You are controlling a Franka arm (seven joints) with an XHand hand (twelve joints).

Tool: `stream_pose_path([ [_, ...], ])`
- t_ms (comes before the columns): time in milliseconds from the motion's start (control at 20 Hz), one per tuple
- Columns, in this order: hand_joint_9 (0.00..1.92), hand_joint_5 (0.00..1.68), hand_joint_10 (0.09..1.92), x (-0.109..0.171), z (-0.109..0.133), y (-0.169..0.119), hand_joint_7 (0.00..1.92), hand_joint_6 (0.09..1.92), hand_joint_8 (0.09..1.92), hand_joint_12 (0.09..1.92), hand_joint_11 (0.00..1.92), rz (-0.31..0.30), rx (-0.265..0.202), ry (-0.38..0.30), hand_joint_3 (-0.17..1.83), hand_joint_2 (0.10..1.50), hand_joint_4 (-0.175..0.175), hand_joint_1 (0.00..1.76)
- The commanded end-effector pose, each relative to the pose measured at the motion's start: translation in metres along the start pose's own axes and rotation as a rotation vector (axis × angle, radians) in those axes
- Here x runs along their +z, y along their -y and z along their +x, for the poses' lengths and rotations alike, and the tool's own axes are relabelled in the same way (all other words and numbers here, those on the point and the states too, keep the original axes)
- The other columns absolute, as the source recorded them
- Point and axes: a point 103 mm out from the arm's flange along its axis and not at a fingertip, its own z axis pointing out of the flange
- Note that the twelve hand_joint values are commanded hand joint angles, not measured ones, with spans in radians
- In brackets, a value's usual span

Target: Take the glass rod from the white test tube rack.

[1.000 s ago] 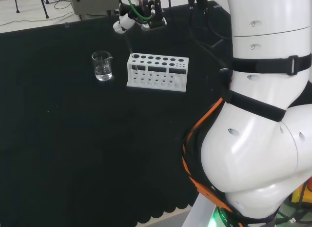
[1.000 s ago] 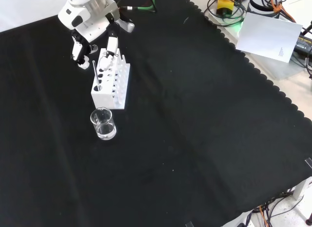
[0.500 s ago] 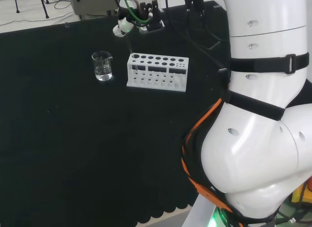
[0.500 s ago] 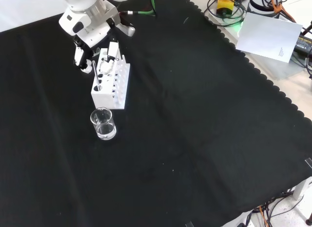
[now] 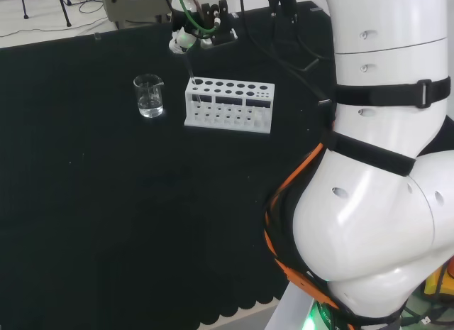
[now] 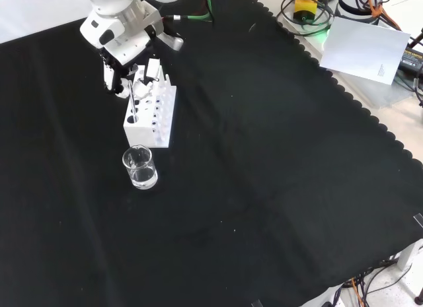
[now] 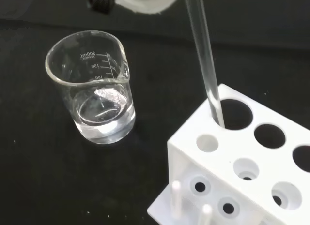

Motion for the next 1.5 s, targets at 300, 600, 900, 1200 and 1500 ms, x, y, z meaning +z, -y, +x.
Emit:
stream_pose_path([
  [300, 1.69, 1.04, 0.94, -0.015, 0.006, 0.003, 1.11, 0.73, 1.20, 0.95, 1.79, -0.084, 0.017, 0.010, 0.11, 1.04, -0.175, 1.24],
  [600, 1.63, 1.12, 0.97, -0.031, 0.002, 0.014, 1.10, 0.62, 1.21, 0.86, 1.53, -0.144, 0.061, 0.028, 0.49, 0.83, -0.175, 1.29],
  [900, 1.63, 1.12, 0.94, -0.050, -0.006, 0.034, 1.13, 0.69, 1.23, 0.83, 1.53, -0.156, 0.094, 0.026, 0.74, 0.70, -0.175, 1.30],
  [1200, 1.64, 1.14, 0.91, -0.064, -0.008, 0.056, 1.15, 0.67, 1.23, 0.80, 1.54, -0.148, 0.114, 0.029, 0.76, 0.68, -0.175, 1.30],
  [1500, 1.65, 1.17, 0.90, -0.077, -0.004, 0.077, 1.15, 0.62, 1.22, 0.79, 1.55, -0.209, 0.118, -0.020, 0.76, 0.67, -0.175, 1.31],
])
